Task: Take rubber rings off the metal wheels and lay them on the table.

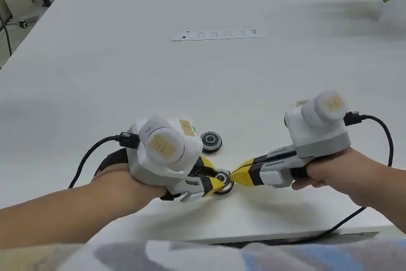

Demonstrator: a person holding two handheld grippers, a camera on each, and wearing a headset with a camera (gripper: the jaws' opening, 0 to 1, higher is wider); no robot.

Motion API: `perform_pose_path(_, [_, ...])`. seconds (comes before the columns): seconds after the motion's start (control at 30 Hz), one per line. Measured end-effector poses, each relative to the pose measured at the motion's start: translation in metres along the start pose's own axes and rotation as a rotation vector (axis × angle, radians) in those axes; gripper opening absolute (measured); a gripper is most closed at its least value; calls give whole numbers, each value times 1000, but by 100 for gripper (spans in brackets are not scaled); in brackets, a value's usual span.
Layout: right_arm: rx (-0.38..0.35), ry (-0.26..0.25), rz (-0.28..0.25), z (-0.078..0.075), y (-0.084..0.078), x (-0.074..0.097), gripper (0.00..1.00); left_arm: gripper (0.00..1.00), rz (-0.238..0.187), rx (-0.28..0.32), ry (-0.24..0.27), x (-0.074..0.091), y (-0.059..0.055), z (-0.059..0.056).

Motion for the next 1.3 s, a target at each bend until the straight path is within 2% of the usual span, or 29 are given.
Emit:
perform_pose_path(0.33, [30, -7, 17, 1, 1, 0, 0, 11, 3, 1, 4, 0, 1, -1])
perform_pose_path(0.5, [14, -7, 17, 2, 1, 0, 0, 11, 7, 0, 6, 0, 1, -1])
perform_pose_path(1.03, [17, 21, 10, 7, 2, -2, 0, 11, 7, 2, 2, 0, 0, 0])
perform_pose_path(1.07, [15, 72, -17, 11, 4, -3, 0, 11, 6, 2, 2, 0, 0, 0])
perform_pose_path(1.1, [-25, 145, -42, 18, 7, -4, 0, 11, 7, 2, 4, 0, 0, 0])
perform_pose_path(1.13, [-53, 186, -27, 27, 7, -3, 0, 11, 11, -1, 3, 1, 0, 0])
perform_pose_path(1.17, [77, 91, -5, 19, 10, -3, 0, 11, 6, 2, 4, 1, 1, 1])
perform_pose_path(1.2, [35, 93, -8, 21, 10, -4, 0, 11, 5, 8, 5, 2, 2, 2])
perform_pose_path(1.3, [46, 85, -4, 18, 7, -4, 0, 11, 5, 3, 4, 1, 1, 1])
Point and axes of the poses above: the centre of the closed fingertips' face, and the gripper's own axes: x roughly backward along the fingers, z roughly to its left, y roughly out of its top, the point moved 10 cm from there along x, roughly backward along the fingers
